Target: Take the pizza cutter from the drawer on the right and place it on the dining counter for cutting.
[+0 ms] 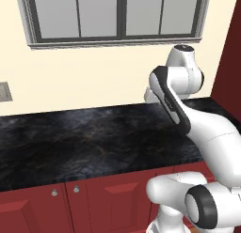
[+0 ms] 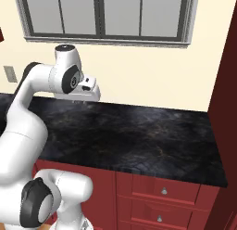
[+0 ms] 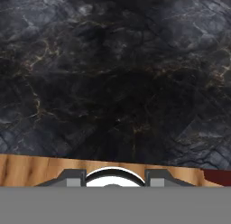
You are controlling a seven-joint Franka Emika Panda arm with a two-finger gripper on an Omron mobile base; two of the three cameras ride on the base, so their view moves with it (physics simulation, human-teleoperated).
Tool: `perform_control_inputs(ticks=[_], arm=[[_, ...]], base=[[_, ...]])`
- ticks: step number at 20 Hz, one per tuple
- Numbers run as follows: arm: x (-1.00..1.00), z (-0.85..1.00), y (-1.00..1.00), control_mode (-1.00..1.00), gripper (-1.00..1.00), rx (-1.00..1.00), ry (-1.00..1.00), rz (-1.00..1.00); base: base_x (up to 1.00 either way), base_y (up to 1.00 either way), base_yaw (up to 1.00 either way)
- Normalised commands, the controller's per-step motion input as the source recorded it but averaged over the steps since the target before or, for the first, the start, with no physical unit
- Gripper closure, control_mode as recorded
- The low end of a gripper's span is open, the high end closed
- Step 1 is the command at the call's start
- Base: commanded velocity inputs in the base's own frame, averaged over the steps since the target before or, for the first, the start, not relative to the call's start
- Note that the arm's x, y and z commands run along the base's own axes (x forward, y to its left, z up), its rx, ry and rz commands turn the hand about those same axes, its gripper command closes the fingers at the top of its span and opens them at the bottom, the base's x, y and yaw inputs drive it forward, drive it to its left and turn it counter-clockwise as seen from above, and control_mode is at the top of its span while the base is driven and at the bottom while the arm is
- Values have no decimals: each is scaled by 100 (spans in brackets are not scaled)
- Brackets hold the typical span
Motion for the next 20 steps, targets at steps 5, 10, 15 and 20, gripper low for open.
perform_control_inputs(ticks=[5,10,15,20], arm=[[1,0,-27,-100,-100,4,0,0],[-17,0,-88,-100,-100,14,1,-15],[-48,-2,-88,-100,-100,21,0,-38],[-49,-18,-39,-100,-100,17,0,-51]], base=[[0,0,0],[0,0,0],[0,0,0],[0,0,0]])
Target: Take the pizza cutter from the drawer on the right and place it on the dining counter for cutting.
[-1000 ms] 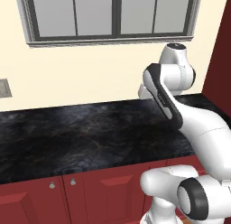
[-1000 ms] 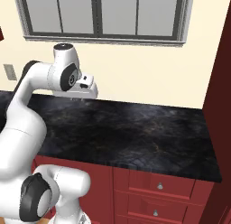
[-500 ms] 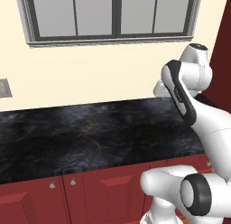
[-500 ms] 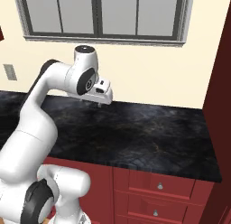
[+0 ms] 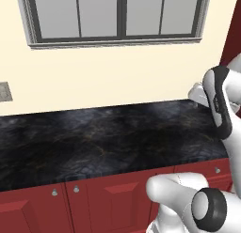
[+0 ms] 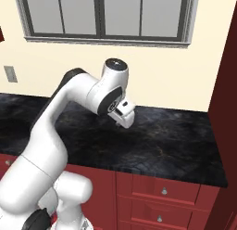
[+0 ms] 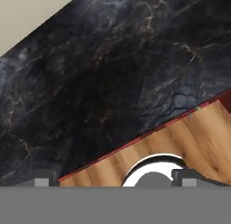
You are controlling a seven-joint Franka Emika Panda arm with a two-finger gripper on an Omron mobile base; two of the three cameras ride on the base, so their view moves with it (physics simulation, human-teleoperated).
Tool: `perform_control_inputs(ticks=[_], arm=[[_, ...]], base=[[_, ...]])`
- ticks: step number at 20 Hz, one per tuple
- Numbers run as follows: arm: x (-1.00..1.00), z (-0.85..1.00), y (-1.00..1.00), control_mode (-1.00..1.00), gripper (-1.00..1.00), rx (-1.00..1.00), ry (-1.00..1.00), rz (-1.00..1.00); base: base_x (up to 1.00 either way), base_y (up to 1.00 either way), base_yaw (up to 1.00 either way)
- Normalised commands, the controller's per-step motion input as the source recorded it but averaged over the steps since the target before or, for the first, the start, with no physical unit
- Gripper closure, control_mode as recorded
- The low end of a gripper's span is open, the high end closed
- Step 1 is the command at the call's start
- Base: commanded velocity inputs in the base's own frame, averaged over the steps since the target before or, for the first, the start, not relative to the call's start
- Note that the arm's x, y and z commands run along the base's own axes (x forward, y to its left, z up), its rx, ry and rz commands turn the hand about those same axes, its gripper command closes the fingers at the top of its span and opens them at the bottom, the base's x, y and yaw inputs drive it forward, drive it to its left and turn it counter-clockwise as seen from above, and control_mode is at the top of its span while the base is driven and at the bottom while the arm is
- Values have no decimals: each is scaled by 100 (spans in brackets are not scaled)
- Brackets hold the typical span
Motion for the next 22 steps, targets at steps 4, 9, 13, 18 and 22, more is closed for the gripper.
perform_control_inputs(ticks=[4,9,13,18,22], arm=[[-42,-34,-59,-100,-100,23,0,-38],[-41,-57,-71,-100,-100,20,-1,-36],[-11,-91,-71,-100,-100,19,-12,-24],[-5,-99,-78,-100,-100,25,-14,-19],[-10,-99,-86,-100,-100,31,-8,-14]], base=[[0,0,0],[0,0,0],[0,0,0],[0,0,0],[0,0,0]])
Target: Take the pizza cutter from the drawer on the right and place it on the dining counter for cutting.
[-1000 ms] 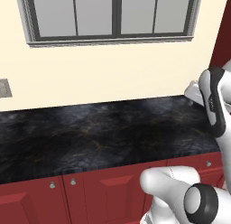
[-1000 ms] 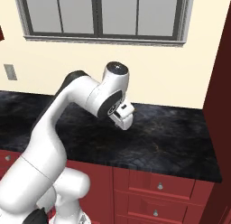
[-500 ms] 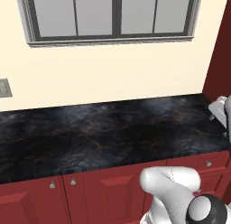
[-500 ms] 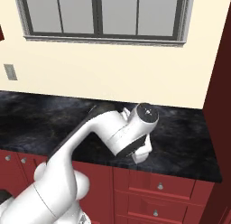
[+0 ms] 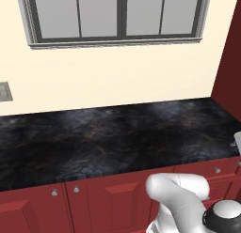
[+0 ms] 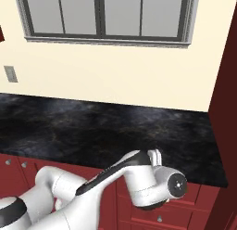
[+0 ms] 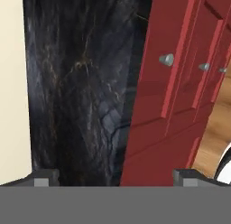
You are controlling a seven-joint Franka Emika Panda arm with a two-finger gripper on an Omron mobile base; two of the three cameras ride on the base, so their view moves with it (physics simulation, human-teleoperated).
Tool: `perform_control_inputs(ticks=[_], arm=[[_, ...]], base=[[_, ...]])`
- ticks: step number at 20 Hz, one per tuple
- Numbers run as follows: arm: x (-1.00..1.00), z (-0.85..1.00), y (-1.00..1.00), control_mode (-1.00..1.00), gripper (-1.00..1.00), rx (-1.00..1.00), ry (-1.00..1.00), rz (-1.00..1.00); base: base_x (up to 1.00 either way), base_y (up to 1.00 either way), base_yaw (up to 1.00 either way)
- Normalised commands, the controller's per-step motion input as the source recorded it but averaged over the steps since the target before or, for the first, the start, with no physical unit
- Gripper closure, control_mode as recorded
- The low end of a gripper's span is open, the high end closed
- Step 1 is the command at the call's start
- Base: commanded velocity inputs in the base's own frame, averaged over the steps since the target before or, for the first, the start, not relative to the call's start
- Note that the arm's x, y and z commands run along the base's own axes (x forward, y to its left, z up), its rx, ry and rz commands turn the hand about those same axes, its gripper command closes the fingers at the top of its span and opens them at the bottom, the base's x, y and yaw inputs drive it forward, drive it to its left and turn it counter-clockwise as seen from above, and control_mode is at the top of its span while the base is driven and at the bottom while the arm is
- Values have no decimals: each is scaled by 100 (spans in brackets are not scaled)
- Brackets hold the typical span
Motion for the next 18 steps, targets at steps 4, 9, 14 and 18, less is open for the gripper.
perform_control_inputs(ticks=[4,9,14,18], arm=[[-13,-77,-44,-100,-100,20,-17,-23],[-5,-53,-34,-100,-100,19,-21,-14],[-2,-47,-1,-100,-100,7,-15,-4],[2,-57,0,-100,-100,2,-13,0]], base=[[0,0,0],[0,0,0],[0,0,0],[0,0,0]])
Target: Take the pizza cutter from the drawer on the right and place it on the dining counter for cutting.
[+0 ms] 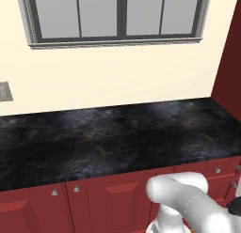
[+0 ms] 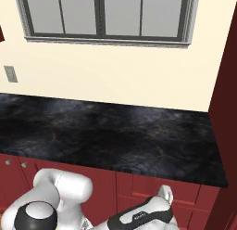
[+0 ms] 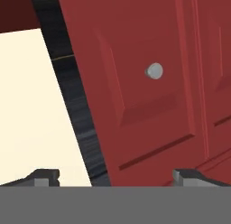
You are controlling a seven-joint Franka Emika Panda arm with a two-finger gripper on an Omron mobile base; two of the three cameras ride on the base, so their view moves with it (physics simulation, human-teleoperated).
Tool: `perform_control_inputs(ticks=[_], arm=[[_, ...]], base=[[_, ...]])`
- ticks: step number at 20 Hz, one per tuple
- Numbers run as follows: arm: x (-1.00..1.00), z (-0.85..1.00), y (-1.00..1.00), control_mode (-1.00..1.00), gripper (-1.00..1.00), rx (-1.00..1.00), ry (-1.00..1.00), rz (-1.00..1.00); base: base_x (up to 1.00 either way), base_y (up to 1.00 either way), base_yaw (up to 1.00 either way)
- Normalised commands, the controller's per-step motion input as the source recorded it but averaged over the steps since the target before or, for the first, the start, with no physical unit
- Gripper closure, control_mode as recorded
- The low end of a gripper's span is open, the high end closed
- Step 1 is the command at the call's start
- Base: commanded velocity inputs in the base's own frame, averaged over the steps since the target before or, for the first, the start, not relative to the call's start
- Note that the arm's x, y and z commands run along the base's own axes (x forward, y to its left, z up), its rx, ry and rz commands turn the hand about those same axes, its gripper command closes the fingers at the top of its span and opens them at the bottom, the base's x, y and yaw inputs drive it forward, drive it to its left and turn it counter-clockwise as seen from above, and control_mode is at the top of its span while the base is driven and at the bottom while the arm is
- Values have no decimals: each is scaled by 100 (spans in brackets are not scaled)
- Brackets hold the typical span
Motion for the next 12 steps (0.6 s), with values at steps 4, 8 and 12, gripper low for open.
perform_control_inputs(ticks=[4,8,12], arm=[[17,-48,0,-100,-100,1,-17,0],[28,-36,0,-100,-100,1,-20,0],[41,-41,-19,-100,-100,3,-13,-7]], base=[[0,0,0],[0,0,0],[0,0,0]])
